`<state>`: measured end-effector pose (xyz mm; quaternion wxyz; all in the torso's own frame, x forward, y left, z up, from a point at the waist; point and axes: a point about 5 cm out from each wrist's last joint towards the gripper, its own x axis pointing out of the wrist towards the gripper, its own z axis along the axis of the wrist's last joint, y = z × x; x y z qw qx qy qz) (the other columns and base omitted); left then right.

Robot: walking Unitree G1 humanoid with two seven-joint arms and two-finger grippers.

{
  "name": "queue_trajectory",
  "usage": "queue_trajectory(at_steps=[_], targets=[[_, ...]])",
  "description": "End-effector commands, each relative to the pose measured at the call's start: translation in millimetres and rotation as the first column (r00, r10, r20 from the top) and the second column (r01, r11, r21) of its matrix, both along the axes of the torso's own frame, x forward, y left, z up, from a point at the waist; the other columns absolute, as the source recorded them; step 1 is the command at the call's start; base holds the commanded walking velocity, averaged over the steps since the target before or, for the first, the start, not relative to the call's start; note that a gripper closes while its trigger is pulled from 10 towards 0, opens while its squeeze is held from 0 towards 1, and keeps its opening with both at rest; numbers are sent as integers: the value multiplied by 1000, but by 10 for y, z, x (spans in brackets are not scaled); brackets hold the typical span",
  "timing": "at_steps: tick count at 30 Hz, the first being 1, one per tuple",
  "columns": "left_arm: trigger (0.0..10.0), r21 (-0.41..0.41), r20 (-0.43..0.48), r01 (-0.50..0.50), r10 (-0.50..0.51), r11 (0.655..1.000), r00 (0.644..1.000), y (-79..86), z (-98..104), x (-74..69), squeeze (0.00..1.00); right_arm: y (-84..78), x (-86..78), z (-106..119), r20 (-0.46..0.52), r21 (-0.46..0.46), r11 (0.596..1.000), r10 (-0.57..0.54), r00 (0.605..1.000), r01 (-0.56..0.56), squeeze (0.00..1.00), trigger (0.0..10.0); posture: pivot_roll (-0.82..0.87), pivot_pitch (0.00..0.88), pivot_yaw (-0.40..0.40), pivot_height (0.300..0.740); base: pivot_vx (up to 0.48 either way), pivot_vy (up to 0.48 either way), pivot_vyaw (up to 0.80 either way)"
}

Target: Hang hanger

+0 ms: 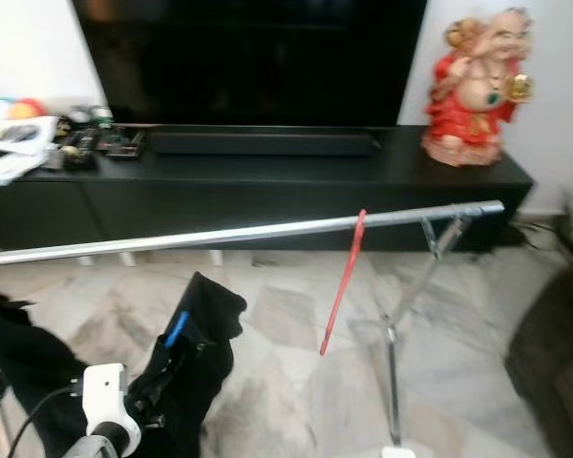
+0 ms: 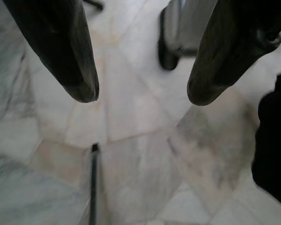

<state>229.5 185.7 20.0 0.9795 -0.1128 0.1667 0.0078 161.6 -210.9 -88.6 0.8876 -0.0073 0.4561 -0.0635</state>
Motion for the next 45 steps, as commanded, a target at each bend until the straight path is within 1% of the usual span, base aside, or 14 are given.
queue_trajectory(at_steps=[1, 6, 9, 10, 13, 15, 17, 21, 24, 27, 32, 34, 39, 45], targets=[[10000, 35, 54, -31, 29, 999, 998, 134, 98, 46, 0, 23, -72, -36, -25, 16, 1000, -5, 1000, 5, 0, 10000, -58, 48, 1, 740, 0, 0, 0], [10000, 78, 90, -16, 9, 997, 996, 188, 197, 138, 0, -47, -113, -39, -37, 13, 1000, -1, 999, 2, 0, 10000, -52, 48, -5, 740, 0, 0, 0], [10000, 98, 97, 70, -80, 993, 992, 143, 229, 185, 0, -72, -125, -38, -40, 12, 1000, -4, 999, 4, 0, 10000, -51, 48, -6, 740, 0, 0, 0], [10000, 133, 87, 120, -132, 984, 987, 138, 236, 205, 0, -81, -129, -38, -40, 12, 1000, -3, 999, 4, 0, 10000, -52, 51, -8, 740, 0, 0, 0], [10000, 161, 82, 151, -165, 975, 983, 166, 256, 243, 0, -98, -137, -37, -42, 11, 1000, -4, 999, 4, 0, 10000, -49, 52, -11, 740, 0, 0, 0], [10000, 169, 88, 137, -153, 976, 984, 223, 287, 293, 0, -106, -142, -38, -44, 10, 1000, -5, 999, 5, 0, 10000, -47, 52, -11, 740, 0, 0, 0], [10000, 174, 97, 55, -72, 983, 993, 359, 334, 375, 0, -99, -143, -40, -45, 11, 1000, -3, 999, 3, 0, 10000, -51, 56, -11, 740, 0, 0, 0], [10000, 117, 132, -35, 20, 993, 991, 481, 412, 468, 0, -29, -133, -51, -46, 17, 1000, 3, 999, -2, 0, 10000, -46, 57, -19, 740, 0, 0, 0], [10000, 86, 149, -64, 51, 994, 987, 512, 444, 501, 0, 5, -118, -53, -46, 19, 1000, 6, 999, -5, 0, 10000, -45, 57, -22, 740, 0, 0, 0], [10000, 18, 169, -99, 95, 995, 981, 522, 487, 559, 0, 46, -97, -52, -45, 19, 1000, 15, 999, -14, 0, 10000, -44, 57, -30, 740, 0, 0, 0], [10000, -17, 180, -89, 91, 996, 979, 457, 508, 625, 0, 84, -76, -51, -43, 20, 1000, 22, 999, -21, 0, 10000, -47, 57, -35, 740, 0, 0, 0], [10000, -52, 195, -66, 75, 996, 978, 379, 553, 699, 0, 144, -52, -52, -41, 24, 999, 32, 999, -31, 0, 10000, -48, 57, -40, 740, 0, 0, 0], [10000, -103, 209, -20, 41, 994, 977, 290, 614, 802, 0, 164, -38, -50, -40, 23, 999, 35, 999, -34, 0, 10000, -49, 56, -44, 740, 0, 0, 0], [10000, -110, 200, -29, 51, 993, 979, 271, 674, 950, 0, 205, 13, -36, -34, 26, 999, 36, 999, -35, 0, 10000, -54, 55, -43, 740, 0, 0, 0]])
